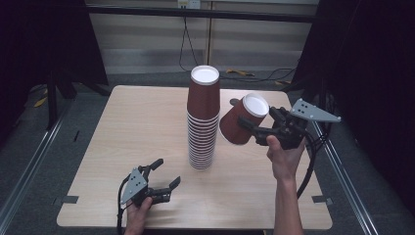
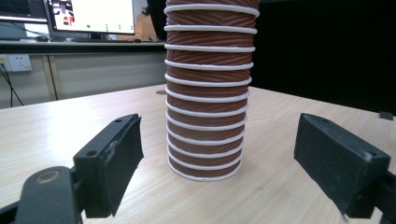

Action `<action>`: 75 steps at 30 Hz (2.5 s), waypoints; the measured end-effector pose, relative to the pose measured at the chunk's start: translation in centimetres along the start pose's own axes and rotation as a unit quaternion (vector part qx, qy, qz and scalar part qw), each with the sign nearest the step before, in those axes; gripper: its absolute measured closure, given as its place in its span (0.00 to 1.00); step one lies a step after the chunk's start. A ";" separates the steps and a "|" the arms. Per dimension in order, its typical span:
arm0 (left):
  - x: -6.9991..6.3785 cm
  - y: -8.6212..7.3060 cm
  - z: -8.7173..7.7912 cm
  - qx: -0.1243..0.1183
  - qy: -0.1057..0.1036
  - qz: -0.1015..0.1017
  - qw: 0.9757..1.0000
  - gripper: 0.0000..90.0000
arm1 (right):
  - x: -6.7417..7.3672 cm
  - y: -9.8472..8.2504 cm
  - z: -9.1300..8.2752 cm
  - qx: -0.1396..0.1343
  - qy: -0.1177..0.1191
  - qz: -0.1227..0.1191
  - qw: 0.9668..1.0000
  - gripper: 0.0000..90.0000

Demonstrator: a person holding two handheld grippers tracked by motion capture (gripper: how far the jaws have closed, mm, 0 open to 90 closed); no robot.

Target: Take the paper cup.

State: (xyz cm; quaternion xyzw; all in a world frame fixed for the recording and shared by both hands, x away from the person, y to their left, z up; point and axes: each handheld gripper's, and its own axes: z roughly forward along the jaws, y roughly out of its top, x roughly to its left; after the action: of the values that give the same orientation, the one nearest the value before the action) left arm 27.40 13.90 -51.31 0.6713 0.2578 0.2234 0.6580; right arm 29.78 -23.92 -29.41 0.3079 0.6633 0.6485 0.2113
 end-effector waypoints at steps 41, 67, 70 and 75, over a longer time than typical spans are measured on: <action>-2.0 4.9 1.5 0.043 -0.105 0.029 0.993 0.17 | 3.2 -7.3 1.1 0.055 0.056 0.016 0.997 0.25; -3.0 5.1 3.2 0.051 -0.172 0.023 0.983 0.16 | 4.8 -11.6 4.2 0.086 0.116 0.033 0.989 0.25; -3.2 5.1 3.4 0.051 -0.175 0.026 0.983 0.16 | 4.9 -11.7 4.4 0.087 0.117 0.033 0.989 0.25; -3.4 5.2 3.9 0.054 -0.177 0.028 0.982 0.13 | 5.0 -11.9 4.6 0.087 0.122 0.034 0.988 0.25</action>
State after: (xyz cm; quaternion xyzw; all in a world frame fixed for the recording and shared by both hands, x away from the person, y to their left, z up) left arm 27.55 8.73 -46.13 0.7420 0.1303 0.1053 0.6491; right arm 27.68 -16.79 -40.88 0.2661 0.7269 0.6281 0.0793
